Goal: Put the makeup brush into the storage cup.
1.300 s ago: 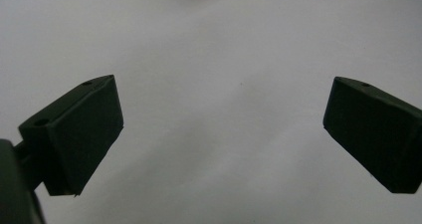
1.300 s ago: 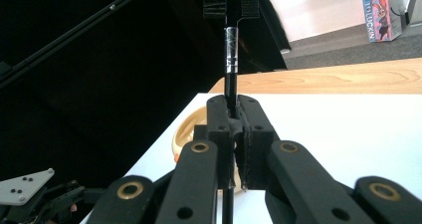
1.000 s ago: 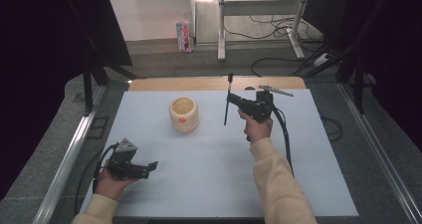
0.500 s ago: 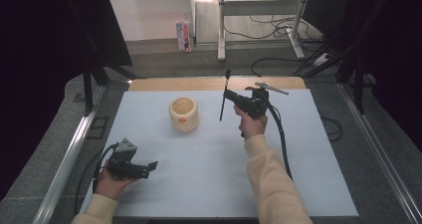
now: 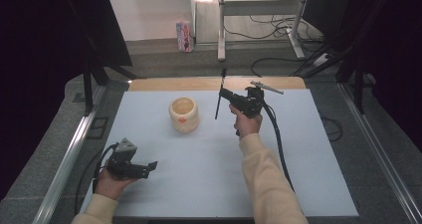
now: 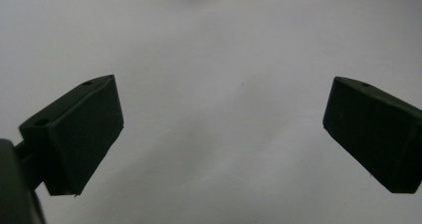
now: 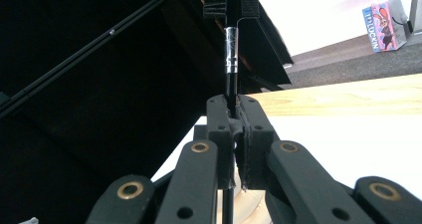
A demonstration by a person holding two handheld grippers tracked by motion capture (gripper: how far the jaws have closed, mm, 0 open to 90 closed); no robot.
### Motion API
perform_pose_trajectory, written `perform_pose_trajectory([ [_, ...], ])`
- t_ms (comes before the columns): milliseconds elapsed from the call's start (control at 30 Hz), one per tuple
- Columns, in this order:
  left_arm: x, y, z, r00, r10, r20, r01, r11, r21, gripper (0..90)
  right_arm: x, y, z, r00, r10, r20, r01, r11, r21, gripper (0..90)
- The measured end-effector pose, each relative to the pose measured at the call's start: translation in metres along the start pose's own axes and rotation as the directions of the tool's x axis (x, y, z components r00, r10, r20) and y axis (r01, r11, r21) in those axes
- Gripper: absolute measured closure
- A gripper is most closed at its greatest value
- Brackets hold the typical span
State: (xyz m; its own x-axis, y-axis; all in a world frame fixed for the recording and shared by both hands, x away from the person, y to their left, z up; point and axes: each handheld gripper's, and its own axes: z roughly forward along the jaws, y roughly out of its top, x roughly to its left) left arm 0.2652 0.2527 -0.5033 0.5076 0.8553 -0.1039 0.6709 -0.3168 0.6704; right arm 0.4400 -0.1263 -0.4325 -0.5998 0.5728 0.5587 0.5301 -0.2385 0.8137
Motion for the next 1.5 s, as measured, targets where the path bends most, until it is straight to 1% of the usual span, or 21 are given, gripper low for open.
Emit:
perform_pose_trajectory([
  [133, 0.0, 0.0, 0.0, 1.0, 0.001, -0.001, -0.001, 1.0, 0.0, 3.2, 0.002, 0.002, 0.004, 1.0, 0.0, -0.005, 0.0, 1.0, -0.002, 84.8],
  [333, 0.0, 0.0, 0.0, 1.0, 0.001, 0.002, -0.001, 1.0, 0.0, 3.2, 0.006, 0.004, 0.014, 0.9998, 0.003, -0.017, -0.004, 1.0, -0.019, 84.8],
  [467, 0.0, 0.0, 0.0, 1.0, 0.0, 0.002, 0.0, 1.0, -0.001, 3.2, 0.007, 0.003, 0.021, 0.9998, 0.01, -0.02, -0.01, 1.0, -0.016, 84.8],
  [533, 0.0, 0.0, 0.0, 1.0, 0.001, 0.003, -0.001, 1.0, -0.001, 3.2, 0.009, 0.002, 0.025, 0.9998, 0.003, -0.021, -0.003, 1.0, -0.013, 84.8],
  [667, 0.0, 0.0, 0.0, 1.0, 0.002, 0.003, -0.002, 1.0, 0.0, 3.2, 0.011, 0.005, 0.028, 0.9998, 0.003, -0.019, -0.003, 1.0, -0.014, 84.8],
  [800, 0.0, 0.0, 0.0, 1.0, 0.001, 0.001, -0.001, 1.0, -0.002, 3.2, 0.013, 0.009, 0.032, 0.9998, -0.003, -0.022, 0.002, 1.0, -0.027, 84.8],
  [1033, 0.001, 0.0, -0.001, 1.0, 0.001, 0.004, -0.001, 1.0, -0.002, 3.2, 0.015, 0.014, 0.043, 0.9997, 0.002, -0.024, -0.003, 0.999, -0.045, 84.8],
  [1500, 0.001, 0.0, -0.001, 1.0, 0.002, 0.006, -0.002, 1.0, -0.003, 3.2, 0.021, 0.013, 0.063, 0.9994, 0.0, -0.034, -0.001, 0.999, -0.036, 84.8],
])
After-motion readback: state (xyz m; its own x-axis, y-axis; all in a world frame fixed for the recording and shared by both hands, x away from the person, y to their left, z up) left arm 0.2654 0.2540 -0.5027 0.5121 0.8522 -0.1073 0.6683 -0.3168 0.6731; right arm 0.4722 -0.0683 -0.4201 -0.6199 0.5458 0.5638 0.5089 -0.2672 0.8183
